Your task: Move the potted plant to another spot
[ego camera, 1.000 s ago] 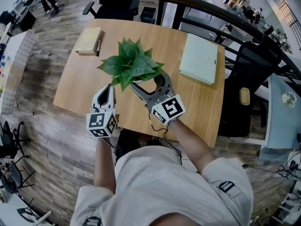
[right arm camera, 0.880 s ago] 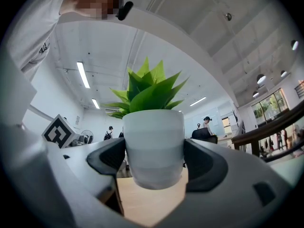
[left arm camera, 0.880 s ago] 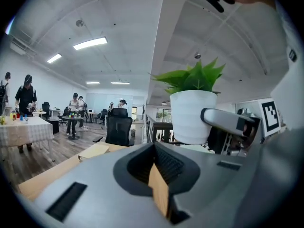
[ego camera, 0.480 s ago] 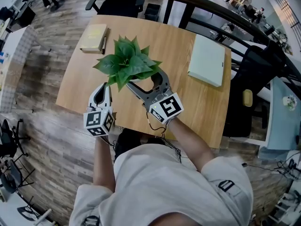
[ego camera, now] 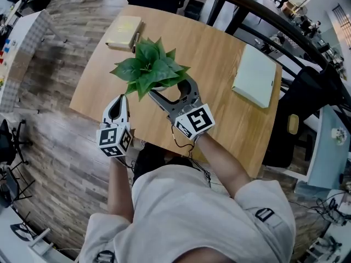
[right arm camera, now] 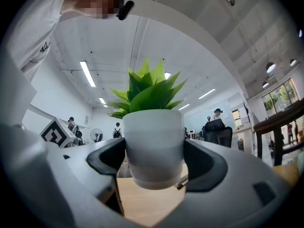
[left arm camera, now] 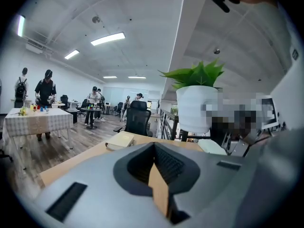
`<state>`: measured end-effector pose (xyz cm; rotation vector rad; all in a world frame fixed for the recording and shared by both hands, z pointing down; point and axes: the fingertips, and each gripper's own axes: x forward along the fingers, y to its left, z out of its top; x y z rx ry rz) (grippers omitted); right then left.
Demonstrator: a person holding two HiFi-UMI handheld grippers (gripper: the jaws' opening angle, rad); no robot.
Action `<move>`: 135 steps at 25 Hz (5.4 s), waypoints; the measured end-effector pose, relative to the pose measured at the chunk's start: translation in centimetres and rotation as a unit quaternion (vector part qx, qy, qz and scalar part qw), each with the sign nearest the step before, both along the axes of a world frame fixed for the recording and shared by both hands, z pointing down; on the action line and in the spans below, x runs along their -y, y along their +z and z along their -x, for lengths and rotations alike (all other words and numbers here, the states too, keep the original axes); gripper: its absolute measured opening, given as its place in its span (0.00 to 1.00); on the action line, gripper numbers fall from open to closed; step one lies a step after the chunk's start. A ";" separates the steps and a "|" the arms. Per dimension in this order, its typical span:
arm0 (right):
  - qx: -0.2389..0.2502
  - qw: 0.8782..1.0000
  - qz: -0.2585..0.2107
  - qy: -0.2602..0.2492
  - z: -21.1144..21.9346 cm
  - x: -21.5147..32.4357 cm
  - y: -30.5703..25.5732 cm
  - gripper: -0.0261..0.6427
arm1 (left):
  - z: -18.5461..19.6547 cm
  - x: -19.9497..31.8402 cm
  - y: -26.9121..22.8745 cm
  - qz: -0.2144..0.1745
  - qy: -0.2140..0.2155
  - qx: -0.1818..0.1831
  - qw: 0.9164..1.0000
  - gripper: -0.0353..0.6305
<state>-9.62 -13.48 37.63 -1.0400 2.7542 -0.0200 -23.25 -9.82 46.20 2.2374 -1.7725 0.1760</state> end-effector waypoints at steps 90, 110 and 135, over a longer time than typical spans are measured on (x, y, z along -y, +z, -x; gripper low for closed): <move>-0.201 0.962 0.186 -0.006 10.0 7.5 28.4 0.63 | 9.7 2.8 13.4 0.143 0.028 0.008 0.989 0.07; -0.232 0.949 0.214 -0.003 9.0 5.0 30.7 0.62 | 8.8 -0.2 16.0 0.179 0.029 0.000 0.983 0.07; -0.290 0.914 0.276 0.061 0.3 -2.4 30.8 0.15 | -1.1 -3.0 20.0 0.230 0.104 -0.035 0.967 0.07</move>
